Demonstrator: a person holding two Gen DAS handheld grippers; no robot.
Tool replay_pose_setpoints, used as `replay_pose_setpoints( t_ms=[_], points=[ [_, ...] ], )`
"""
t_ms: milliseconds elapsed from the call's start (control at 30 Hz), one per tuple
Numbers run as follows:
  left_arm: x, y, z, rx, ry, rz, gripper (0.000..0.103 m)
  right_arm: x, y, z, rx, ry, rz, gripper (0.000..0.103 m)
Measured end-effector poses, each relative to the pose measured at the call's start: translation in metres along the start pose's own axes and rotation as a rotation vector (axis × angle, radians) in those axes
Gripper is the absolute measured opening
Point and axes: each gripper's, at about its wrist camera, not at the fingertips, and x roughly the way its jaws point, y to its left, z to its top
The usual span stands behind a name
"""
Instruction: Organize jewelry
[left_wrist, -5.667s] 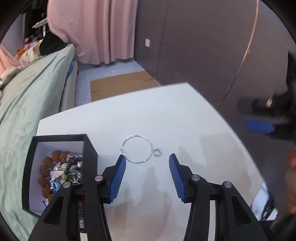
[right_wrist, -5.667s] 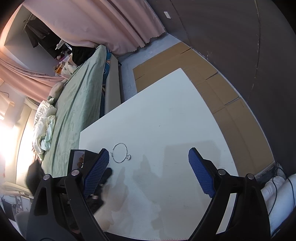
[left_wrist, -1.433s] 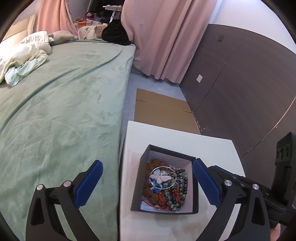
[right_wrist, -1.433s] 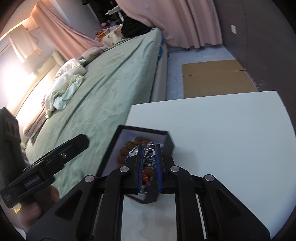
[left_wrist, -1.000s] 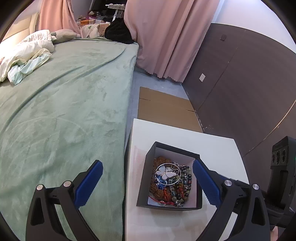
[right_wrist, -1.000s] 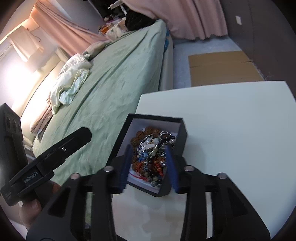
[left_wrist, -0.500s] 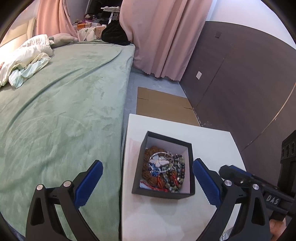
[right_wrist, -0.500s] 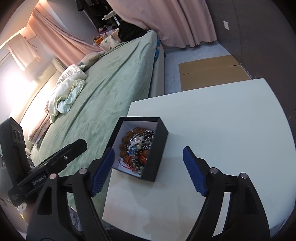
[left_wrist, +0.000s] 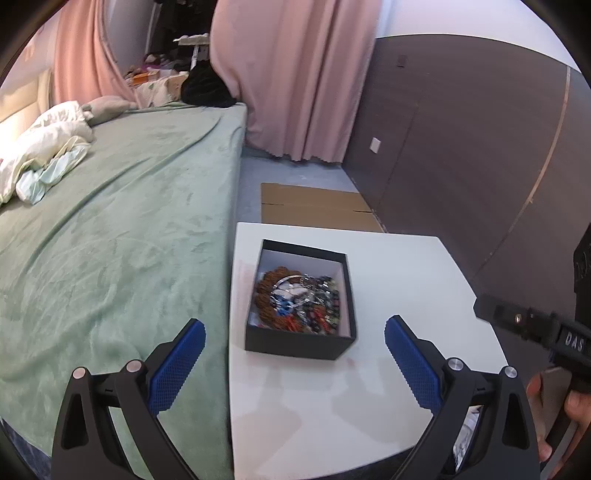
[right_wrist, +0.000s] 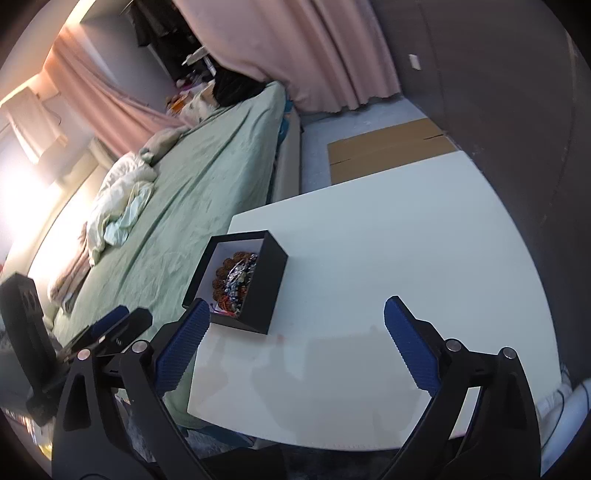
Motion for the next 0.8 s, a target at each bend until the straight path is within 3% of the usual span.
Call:
replay_pose_setpoints(
  t_ms=[233, 600, 800],
  points=[
    [-0.016, -0.018, -0.01, 0.053, -0.045, -0.002, 0.095, -0.022, -0.005, -0.011, 0.0, -0.037, -0.012, 0.097],
    [-0.031, -0.027, -0.016, 0.054, -0.06, -0.004, 0.095, -0.049, -0.005, -0.037, -0.062, -0.057, -0.027, 0.098],
    [-0.037, -0.03, -0.017, 0.064, -0.086, -0.01, 0.095, -0.057, -0.003, -0.032, -0.086, -0.085, -0.03, 0.098]
  ],
)
